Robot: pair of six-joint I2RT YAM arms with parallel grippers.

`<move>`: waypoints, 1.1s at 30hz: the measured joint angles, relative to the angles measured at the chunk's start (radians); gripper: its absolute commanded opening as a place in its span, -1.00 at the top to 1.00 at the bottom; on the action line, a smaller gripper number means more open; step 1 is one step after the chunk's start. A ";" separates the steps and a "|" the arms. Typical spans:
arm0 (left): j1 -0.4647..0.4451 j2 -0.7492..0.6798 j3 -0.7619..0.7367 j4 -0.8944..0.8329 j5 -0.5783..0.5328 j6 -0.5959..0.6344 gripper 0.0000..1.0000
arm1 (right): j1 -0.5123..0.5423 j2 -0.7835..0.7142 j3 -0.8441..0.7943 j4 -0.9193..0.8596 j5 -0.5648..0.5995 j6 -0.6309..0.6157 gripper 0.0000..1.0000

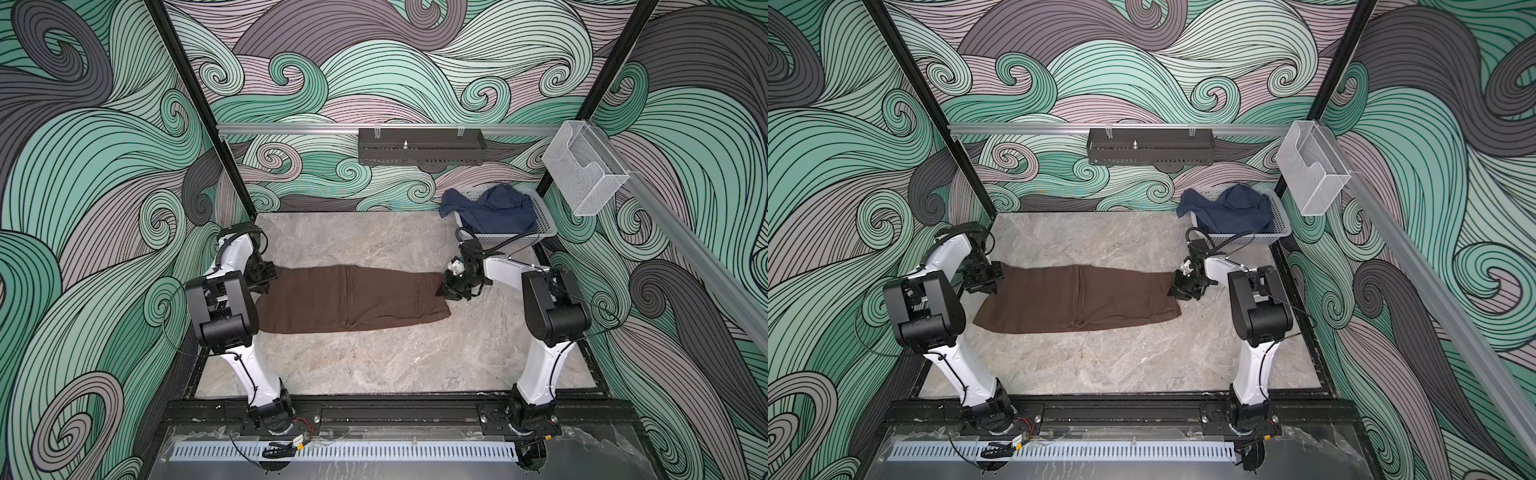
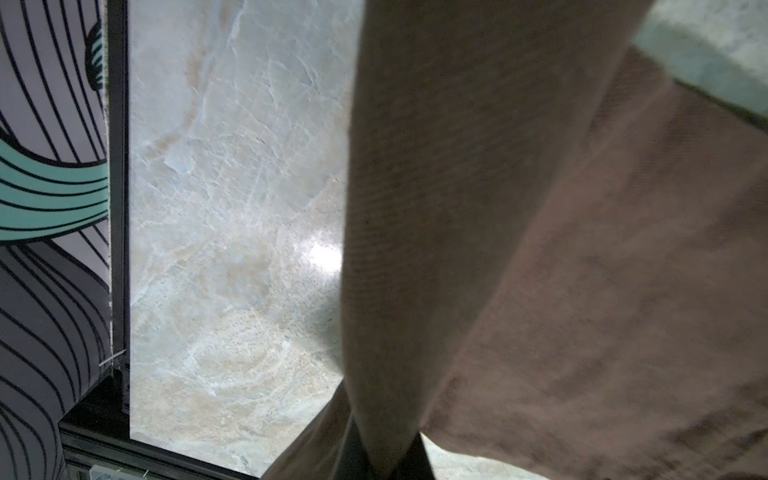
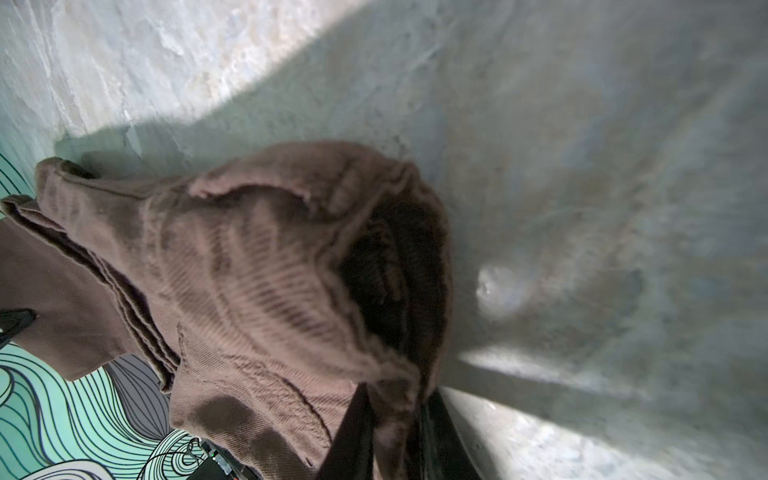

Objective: Fold and stack the trousers
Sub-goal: 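Lift the folded edge with the left gripper and fold it toward the right gripper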

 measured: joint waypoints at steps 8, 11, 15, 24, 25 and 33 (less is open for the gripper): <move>-0.123 -0.169 -0.004 -0.067 0.119 -0.070 1.00 | 0.001 0.000 -0.010 0.022 -0.013 0.043 0.65; -0.214 -0.227 -0.023 -0.073 0.159 -0.116 1.00 | 0.005 0.000 -0.015 0.039 -0.018 0.061 0.65; -0.347 -0.269 -0.051 -0.068 0.228 -0.215 1.00 | 0.017 -0.001 -0.022 0.063 -0.025 0.081 0.65; -0.592 -0.227 -0.045 0.027 0.327 -0.425 1.00 | 0.037 -0.001 -0.030 0.094 -0.028 0.114 0.65; -0.619 -0.206 -0.035 0.039 0.335 -0.445 1.00 | 0.038 0.000 -0.034 0.100 -0.031 0.117 0.65; -0.764 -0.058 0.113 0.105 0.352 -0.558 1.00 | 0.050 0.000 -0.054 0.145 -0.055 0.145 0.65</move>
